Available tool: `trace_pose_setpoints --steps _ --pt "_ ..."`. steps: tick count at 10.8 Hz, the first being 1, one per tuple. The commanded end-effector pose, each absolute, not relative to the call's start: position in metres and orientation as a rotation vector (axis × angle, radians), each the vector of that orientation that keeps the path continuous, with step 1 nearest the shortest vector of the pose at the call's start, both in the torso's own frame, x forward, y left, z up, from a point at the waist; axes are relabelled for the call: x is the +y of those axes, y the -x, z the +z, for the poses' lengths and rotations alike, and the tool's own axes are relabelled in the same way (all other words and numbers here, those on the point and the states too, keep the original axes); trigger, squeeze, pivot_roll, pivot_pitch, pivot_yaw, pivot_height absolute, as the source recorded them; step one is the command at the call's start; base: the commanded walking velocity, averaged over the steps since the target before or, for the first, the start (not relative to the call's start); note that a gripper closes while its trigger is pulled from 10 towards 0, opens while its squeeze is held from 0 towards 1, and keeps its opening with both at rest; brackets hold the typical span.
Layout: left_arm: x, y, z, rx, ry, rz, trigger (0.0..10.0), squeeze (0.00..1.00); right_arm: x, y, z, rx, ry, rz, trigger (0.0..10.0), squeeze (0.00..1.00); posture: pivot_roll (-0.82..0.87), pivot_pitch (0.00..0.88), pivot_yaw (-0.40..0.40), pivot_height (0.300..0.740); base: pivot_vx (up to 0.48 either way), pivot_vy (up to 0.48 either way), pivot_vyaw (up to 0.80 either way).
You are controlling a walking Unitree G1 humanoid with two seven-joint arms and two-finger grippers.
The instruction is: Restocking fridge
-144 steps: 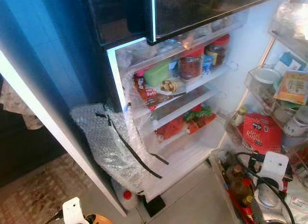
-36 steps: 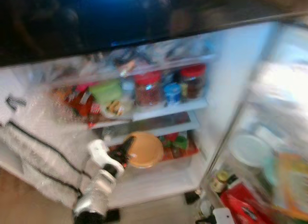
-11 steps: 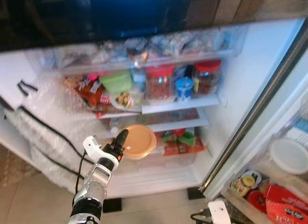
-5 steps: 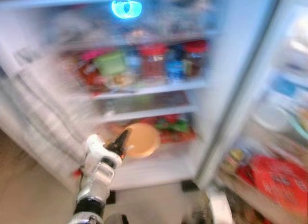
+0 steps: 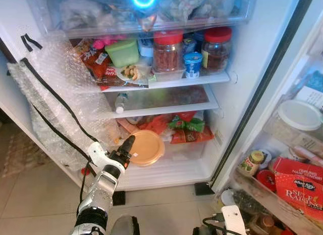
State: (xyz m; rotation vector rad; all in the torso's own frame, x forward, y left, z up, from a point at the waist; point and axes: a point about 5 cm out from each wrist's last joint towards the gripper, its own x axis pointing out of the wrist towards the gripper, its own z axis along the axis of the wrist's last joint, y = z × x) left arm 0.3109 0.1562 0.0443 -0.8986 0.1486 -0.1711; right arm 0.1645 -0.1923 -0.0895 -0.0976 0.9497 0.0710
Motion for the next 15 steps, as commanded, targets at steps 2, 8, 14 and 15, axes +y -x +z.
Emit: trace_pose_setpoints --steps 2,8,14,15 --pt "0.1600 -0.3136 0.0479 0.131 0.892 -0.167 10.0 0.00 -0.1858 -0.1496 -0.0970 1.011 0.083 0.092 10.0 0.00 -0.11 0.049 0.050 0.647 0.000 0.000 0.00" --pt "0.1605 -0.3132 0.0475 0.132 0.891 -0.171 10.0 0.00 -0.1834 -0.1503 -0.0970 1.011 0.079 0.102 10.0 0.00 -0.10 0.039 0.045 0.647 0.121 0.000 0.00" --pt "0.1603 -0.3120 0.0469 0.138 0.881 -0.177 10.0 0.00 -0.1852 -0.1493 -0.0972 1.015 0.077 0.097 10.0 0.00 -0.10 0.047 0.049 0.647 0.284 0.000 0.00" --pt "0.1597 -0.3120 0.0471 0.138 0.881 -0.179 10.0 0.00 -0.1852 -0.1487 -0.0975 1.018 0.077 0.096 10.0 0.00 -0.10 0.047 0.049 0.647 0.315 0.000 0.00"
